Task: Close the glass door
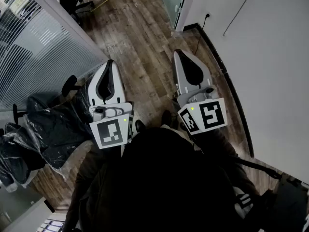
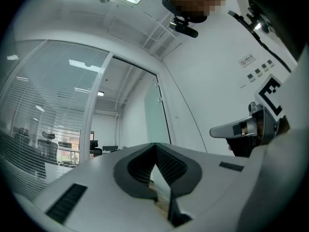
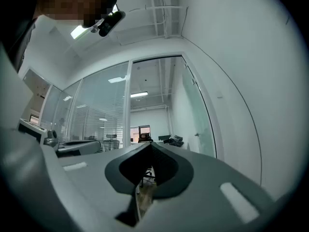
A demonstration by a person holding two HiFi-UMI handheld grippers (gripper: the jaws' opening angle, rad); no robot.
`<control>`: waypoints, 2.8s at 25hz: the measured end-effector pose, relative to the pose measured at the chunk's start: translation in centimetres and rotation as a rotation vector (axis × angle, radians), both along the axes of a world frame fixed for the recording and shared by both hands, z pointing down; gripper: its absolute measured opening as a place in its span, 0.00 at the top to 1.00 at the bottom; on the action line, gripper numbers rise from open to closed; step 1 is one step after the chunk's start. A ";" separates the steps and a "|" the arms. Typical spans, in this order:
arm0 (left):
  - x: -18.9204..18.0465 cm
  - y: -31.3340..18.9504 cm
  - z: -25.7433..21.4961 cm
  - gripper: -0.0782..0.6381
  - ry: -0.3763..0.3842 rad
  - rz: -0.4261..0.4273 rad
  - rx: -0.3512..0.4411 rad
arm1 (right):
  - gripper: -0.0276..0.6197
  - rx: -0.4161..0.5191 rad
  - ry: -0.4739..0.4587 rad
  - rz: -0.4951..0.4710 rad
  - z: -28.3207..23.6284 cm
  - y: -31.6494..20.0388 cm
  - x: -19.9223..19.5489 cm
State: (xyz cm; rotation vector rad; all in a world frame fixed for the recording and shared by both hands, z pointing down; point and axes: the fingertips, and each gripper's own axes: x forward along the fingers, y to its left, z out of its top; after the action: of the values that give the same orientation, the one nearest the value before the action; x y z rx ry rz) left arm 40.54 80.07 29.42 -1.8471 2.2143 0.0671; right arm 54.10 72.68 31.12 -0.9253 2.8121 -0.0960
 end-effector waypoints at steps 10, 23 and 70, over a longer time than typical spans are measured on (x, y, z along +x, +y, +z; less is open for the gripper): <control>2.3 -3.0 0.9 0.90 -0.007 -0.008 -0.001 | 0.95 -0.002 0.001 -0.038 0.9 -2.9 1.5; -0.3 -10.2 5.7 0.90 0.027 -0.102 -0.165 | 0.95 -0.047 0.052 -0.149 4.0 -11.3 -2.1; -51.8 -101.3 4.0 0.90 0.057 -0.026 -0.146 | 0.95 -0.040 0.099 -0.066 3.2 -101.9 -52.8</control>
State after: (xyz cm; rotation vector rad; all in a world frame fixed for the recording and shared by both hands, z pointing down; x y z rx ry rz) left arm -11.22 -21.26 33.38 -1.9119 2.3383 -0.0483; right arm 1.28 -29.24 34.34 -0.8687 2.9432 -0.1187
